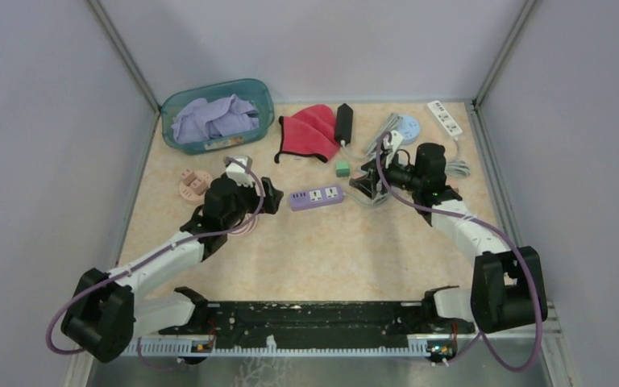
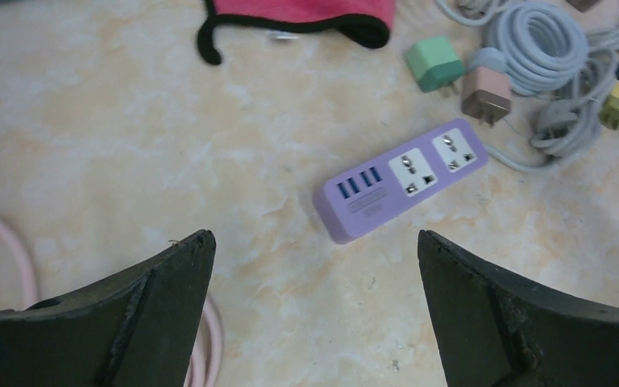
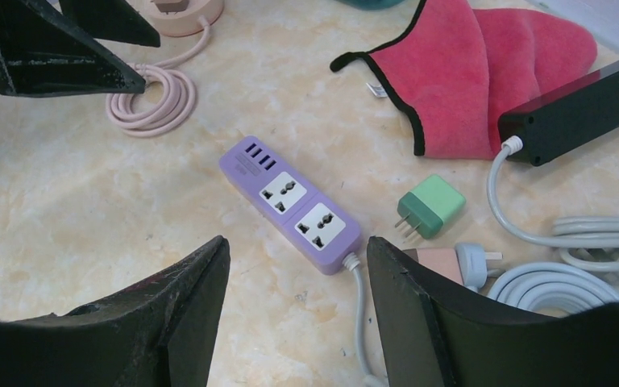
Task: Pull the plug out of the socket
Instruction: Move the socket to the center of the board.
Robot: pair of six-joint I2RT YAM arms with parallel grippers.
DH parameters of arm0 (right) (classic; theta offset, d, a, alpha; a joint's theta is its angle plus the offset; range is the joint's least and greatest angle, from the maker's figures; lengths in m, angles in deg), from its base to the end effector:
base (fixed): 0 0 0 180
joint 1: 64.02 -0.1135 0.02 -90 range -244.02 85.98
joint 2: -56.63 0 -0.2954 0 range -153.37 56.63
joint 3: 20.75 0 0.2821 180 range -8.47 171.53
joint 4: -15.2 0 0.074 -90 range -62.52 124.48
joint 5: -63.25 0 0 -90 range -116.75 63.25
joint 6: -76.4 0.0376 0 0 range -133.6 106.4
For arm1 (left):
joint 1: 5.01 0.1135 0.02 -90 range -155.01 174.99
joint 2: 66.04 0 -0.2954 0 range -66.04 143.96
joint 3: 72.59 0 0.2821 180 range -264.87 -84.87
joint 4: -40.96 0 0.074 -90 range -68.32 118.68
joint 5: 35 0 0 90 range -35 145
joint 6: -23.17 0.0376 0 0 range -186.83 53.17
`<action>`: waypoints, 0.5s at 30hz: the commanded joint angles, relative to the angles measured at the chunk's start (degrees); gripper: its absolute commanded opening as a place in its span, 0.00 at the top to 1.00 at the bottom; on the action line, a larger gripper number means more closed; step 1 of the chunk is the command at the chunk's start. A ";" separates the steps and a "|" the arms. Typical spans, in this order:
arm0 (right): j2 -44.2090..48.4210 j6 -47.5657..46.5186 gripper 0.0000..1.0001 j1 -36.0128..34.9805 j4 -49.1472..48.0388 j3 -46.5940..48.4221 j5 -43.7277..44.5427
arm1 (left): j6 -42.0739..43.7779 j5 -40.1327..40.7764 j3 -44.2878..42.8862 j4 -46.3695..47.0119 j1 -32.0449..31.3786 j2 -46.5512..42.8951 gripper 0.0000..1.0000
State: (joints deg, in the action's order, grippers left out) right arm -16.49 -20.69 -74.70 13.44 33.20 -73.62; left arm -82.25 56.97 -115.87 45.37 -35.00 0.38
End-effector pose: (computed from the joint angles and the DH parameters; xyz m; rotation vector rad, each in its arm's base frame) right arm 0.2856 0.0818 0.2737 -0.8269 1.6554 0.8045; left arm 0.2318 -0.1323 0.2375 0.2211 1.9168 -0.5033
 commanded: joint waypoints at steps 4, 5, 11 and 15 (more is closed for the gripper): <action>2.28 -1.56 0.37 0.66 -1.16 2.74 -1.82 | -8.77 16.44 3.60 -7.24 0.56 -5.21 0.00; 2.28 -1.60 0.37 0.67 -1.14 2.72 -1.82 | -9.18 16.36 3.85 -7.21 0.73 -5.13 0.00; 2.43 -1.65 0.37 0.73 -1.16 2.63 -1.73 | -11.41 17.29 3.02 -8.46 3.43 -2.04 0.00; 2.42 -1.42 0.37 0.71 -1.81 2.22 -2.09 | -13.05 16.99 2.03 -8.13 7.50 1.26 0.03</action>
State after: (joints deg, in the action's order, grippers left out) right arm -16.49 -21.26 -74.70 13.86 33.20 -74.21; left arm -92.50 72.60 -112.29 38.09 -30.81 -0.72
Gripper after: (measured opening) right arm 0.633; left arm 0.983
